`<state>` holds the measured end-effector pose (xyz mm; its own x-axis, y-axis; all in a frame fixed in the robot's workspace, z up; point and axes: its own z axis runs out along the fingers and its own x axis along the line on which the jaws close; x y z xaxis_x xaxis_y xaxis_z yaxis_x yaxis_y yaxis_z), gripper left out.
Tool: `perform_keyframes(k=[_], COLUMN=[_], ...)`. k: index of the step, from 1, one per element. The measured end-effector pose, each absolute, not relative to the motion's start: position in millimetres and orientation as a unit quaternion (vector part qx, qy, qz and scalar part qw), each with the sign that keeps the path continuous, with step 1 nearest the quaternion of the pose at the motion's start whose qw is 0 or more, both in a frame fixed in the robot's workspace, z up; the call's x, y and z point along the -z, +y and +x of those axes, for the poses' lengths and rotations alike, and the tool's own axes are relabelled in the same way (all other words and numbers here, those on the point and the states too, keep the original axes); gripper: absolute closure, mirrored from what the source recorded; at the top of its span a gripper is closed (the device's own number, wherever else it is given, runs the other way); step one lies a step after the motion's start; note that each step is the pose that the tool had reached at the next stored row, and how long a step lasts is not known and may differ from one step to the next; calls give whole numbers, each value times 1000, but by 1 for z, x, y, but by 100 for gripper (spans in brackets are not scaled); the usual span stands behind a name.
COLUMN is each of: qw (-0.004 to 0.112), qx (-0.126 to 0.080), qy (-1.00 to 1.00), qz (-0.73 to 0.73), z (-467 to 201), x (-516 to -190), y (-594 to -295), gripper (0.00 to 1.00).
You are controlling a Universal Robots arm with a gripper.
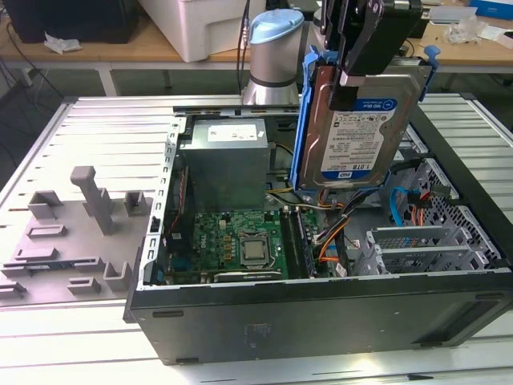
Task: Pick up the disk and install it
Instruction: 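Insert the disk into the insertion slot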
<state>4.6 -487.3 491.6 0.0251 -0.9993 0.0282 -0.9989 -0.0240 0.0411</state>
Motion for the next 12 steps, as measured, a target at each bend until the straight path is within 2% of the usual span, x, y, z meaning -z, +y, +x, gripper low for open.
perform_keyframes(k=[12], qw=[25], qx=[4], qy=[-698], qz=[716], z=[5], x=[-492], y=[-494], gripper=[63])
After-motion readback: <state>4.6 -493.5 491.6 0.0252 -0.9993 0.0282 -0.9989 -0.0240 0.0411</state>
